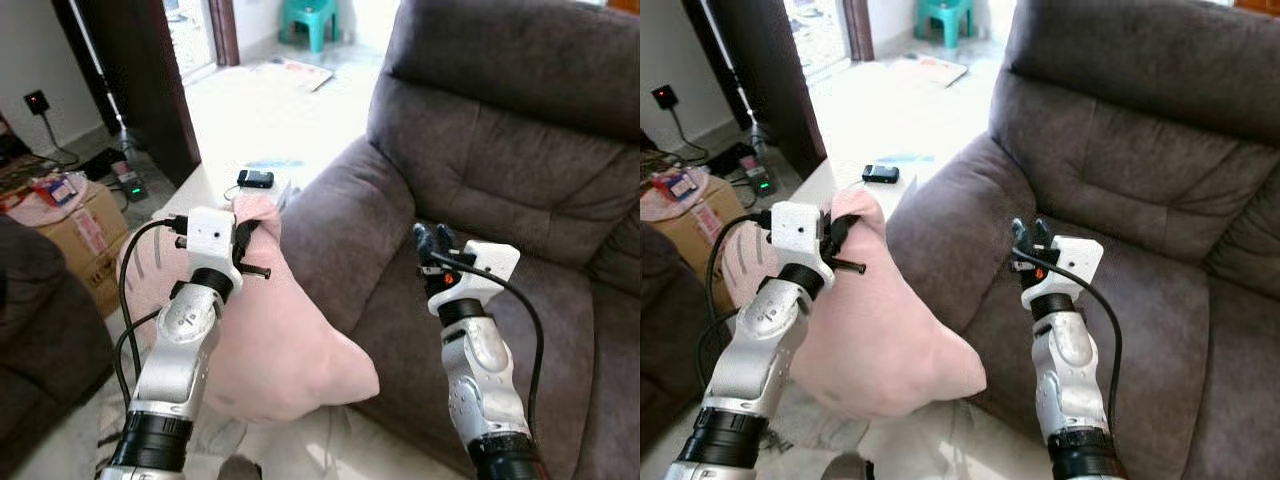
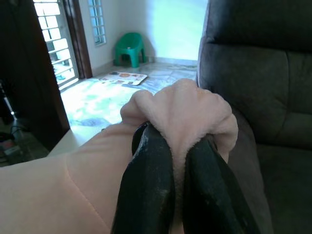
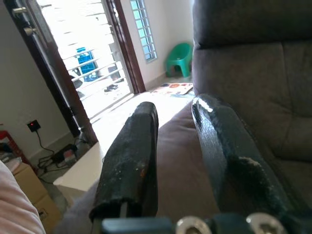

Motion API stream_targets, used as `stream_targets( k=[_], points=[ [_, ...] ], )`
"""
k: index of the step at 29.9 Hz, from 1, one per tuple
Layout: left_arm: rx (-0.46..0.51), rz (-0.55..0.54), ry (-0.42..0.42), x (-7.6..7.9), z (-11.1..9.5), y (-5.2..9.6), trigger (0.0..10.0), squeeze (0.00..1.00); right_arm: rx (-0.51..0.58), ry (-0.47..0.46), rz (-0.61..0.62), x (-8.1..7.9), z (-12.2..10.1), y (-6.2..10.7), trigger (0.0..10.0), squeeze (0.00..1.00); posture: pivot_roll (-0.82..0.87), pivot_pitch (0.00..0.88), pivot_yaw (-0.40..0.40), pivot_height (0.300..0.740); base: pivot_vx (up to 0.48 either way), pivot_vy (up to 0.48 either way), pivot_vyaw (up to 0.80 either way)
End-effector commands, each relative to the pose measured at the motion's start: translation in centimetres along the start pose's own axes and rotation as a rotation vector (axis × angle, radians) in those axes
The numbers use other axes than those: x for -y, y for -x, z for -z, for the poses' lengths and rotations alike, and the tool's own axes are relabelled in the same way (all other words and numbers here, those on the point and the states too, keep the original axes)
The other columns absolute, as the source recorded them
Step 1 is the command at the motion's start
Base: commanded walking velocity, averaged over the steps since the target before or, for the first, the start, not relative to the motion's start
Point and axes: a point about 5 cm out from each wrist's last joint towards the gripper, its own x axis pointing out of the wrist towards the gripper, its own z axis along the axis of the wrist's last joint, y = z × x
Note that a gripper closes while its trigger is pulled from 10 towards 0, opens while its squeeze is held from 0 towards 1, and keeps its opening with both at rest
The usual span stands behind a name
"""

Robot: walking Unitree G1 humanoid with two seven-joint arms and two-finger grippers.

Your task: Move the pillow to the sofa from floor

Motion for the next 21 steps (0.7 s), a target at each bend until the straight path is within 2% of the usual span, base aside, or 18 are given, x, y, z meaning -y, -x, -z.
stream_targets(
  k=[1,21],
  points=[
    [0.145,0.031,-0.02,0.8,-2.8,-0.7,10.0,0.0,0.0,0.007,0.01,0.2,0.1,0.1,10.0,0.0,0.1,0.0,-0.028,0.74,0.0,0.0,0.0],
    [0.107,0.05,-0.008,1.5,-1.4,-0.9,10.0,0.0,-0.041,-0.012,0.031,0.3,1.1,0.7,10.0,0.0,0.06,0.0,-0.019,0.74,0.0,0.0,-0.03]
  ],
)
